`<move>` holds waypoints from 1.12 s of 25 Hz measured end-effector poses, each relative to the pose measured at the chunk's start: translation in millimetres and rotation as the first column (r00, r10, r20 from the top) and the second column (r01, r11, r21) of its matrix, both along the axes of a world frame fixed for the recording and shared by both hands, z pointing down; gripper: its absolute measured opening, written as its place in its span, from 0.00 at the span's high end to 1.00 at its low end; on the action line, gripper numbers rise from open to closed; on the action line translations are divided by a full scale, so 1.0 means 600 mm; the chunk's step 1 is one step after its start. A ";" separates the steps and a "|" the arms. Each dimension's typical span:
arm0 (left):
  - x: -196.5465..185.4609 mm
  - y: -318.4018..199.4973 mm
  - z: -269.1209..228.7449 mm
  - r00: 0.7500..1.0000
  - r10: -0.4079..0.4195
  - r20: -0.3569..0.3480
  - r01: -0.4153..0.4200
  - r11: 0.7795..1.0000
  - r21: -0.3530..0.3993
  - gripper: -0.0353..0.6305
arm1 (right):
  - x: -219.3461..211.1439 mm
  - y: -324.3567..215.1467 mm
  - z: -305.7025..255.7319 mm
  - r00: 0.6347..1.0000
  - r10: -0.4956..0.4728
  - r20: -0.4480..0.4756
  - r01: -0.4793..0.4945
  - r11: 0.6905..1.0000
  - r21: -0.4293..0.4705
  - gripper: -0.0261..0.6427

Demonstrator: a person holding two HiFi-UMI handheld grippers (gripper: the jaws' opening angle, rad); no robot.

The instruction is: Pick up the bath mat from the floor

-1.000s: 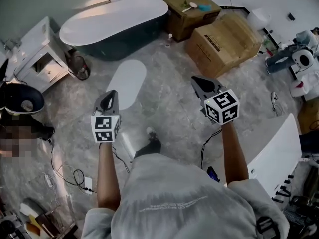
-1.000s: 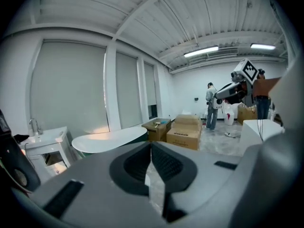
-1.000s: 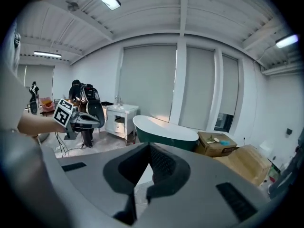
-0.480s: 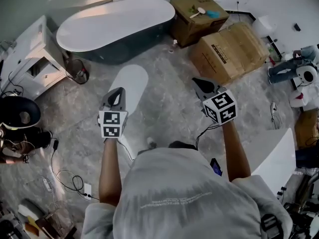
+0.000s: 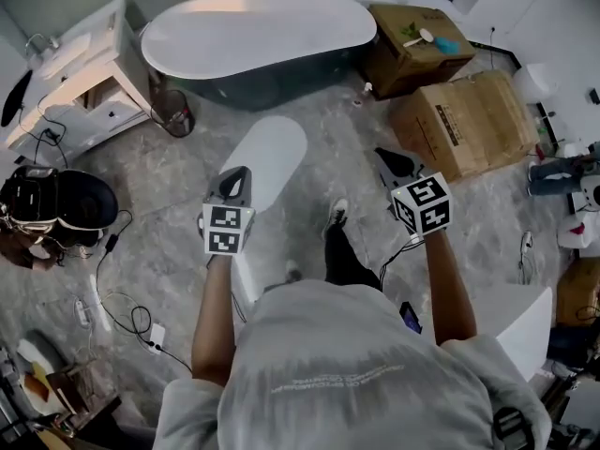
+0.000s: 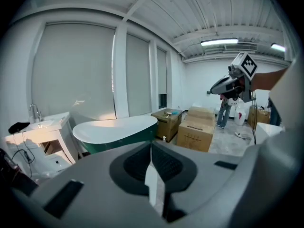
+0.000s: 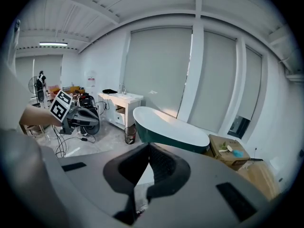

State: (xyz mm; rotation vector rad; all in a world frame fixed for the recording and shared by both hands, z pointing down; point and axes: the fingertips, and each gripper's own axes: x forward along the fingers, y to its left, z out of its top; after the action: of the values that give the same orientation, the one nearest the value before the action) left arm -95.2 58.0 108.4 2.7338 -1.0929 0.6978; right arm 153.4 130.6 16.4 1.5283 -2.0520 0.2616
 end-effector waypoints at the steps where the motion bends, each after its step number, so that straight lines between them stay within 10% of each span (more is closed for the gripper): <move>1: 0.002 -0.003 0.006 1.000 -0.010 -0.001 0.010 1.000 -0.012 0.92 | -0.001 -0.013 0.002 1.000 -0.015 0.000 0.015 1.000 0.001 0.94; 16: 0.028 -0.136 0.085 0.991 -0.086 0.104 0.097 0.989 -0.113 0.92 | -0.018 -0.266 0.090 0.975 -0.202 0.095 0.207 0.977 -0.049 0.94; 28: 0.002 -0.258 0.244 0.959 -0.199 0.203 0.252 0.925 -0.284 0.92 | -0.070 -0.453 0.317 0.910 -0.347 0.228 0.396 0.890 -0.227 0.94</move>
State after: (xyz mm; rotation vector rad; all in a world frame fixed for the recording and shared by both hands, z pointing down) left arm -94.2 -96.6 254.5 2.2777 -1.1943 0.9864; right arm 111.3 -141.0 206.3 0.9511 -2.2926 0.5200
